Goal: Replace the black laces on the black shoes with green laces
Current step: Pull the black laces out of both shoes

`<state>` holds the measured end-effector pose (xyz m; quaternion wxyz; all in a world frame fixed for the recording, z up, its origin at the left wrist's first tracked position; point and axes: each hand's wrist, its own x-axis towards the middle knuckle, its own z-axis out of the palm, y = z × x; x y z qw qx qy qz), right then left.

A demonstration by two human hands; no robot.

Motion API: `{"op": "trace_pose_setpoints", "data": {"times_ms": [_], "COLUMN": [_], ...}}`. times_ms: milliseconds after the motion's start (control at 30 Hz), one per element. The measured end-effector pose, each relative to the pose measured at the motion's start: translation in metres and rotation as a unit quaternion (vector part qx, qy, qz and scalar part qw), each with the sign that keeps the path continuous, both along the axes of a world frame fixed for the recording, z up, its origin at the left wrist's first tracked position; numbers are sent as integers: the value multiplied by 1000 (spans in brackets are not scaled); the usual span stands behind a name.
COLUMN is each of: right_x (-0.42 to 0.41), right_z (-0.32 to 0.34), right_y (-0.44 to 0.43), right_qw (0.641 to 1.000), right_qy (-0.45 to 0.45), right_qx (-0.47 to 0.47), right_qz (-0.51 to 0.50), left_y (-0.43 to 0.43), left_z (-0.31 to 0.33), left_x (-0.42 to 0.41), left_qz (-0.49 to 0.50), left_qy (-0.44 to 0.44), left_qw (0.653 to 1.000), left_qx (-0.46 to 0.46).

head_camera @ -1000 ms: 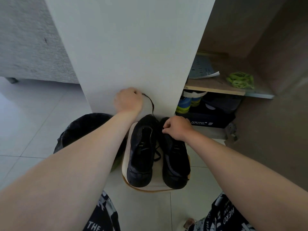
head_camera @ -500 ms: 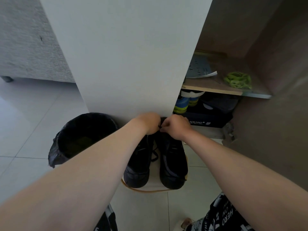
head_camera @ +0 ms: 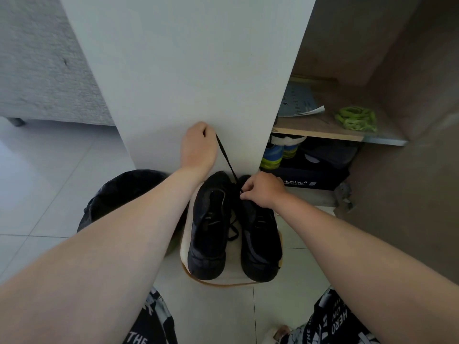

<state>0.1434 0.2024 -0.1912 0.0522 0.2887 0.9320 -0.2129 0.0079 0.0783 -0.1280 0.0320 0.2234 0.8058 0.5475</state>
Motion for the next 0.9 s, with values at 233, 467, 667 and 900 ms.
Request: {"op": "trace_pose_setpoints", "data": {"times_ms": [233, 467, 667, 900], "right_x": [-3, -3, 0, 2], "right_z": [2, 1, -1, 1], "right_y": [-6, -4, 1, 3], "right_qw": [998, 994, 997, 1000], "right_qy": [-10, 5, 27, 6], "right_qx": [52, 92, 50, 3], "right_qz": [40, 66, 43, 14], "left_y": [4, 16, 20, 17], "left_z": [-11, -33, -45, -38], "left_x": [9, 32, 25, 10], "left_qz": [-54, -331, -311, -214], "left_qy": [263, 184, 159, 67], "left_qw": [911, 840, 809, 867], "left_qx": [-314, -388, -473, -444]}}
